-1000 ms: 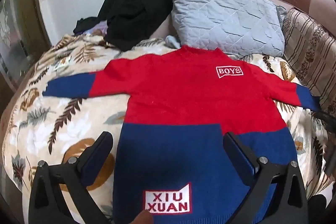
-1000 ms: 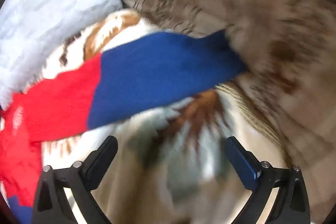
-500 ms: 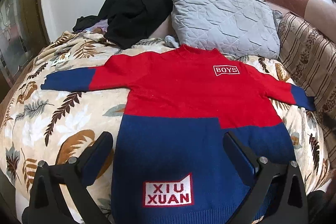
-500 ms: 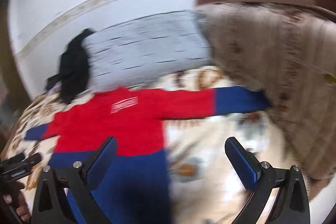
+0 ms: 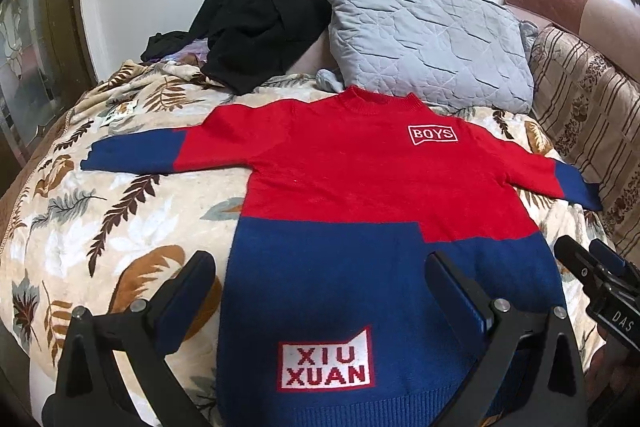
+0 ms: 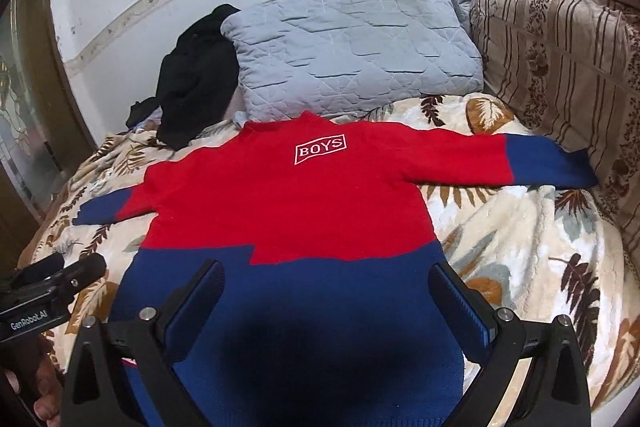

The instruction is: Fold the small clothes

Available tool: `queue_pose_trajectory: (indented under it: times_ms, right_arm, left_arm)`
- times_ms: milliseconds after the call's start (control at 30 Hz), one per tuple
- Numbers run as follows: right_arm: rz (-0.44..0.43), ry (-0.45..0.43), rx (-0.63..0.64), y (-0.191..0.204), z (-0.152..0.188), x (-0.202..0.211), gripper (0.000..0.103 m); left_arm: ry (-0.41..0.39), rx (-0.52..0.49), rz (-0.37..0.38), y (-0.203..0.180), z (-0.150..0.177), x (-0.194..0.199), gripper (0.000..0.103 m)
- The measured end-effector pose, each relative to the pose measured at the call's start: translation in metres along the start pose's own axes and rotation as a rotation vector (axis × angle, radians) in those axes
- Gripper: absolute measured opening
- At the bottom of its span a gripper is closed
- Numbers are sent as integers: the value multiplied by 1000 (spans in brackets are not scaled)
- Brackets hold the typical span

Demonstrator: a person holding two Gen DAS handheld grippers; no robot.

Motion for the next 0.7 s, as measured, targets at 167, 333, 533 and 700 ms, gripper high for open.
queue_pose_trajectory:
  times_ms: [167,333,533,700]
  right_arm:
    - [-5,-12,-21,-6,-7,3,103]
    - [-11,-18,-15,-3,-12,4,103]
    - [-34,-18,1,4,-8,3,103]
    - [-46,-14,13,10,-7,1,103]
  left_arm:
    - [-2,-6,-4,-5,0,-1,103]
    - [-4,-2,-3,-6,0,1,103]
    - [-7,0,-6,-6,-1,2,103]
    - [-2,7,-5,-4,0,1,103]
Point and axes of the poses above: each gripper's, at about its wrist camera, not at the fingertips, and x roughly against the way its jaws point, y to its left, z to its underside, the point moved 10 cm from there along -x, roughly the way its jaws point, and after that the axes turned 4 degrees about x, right-handed, at the moved point
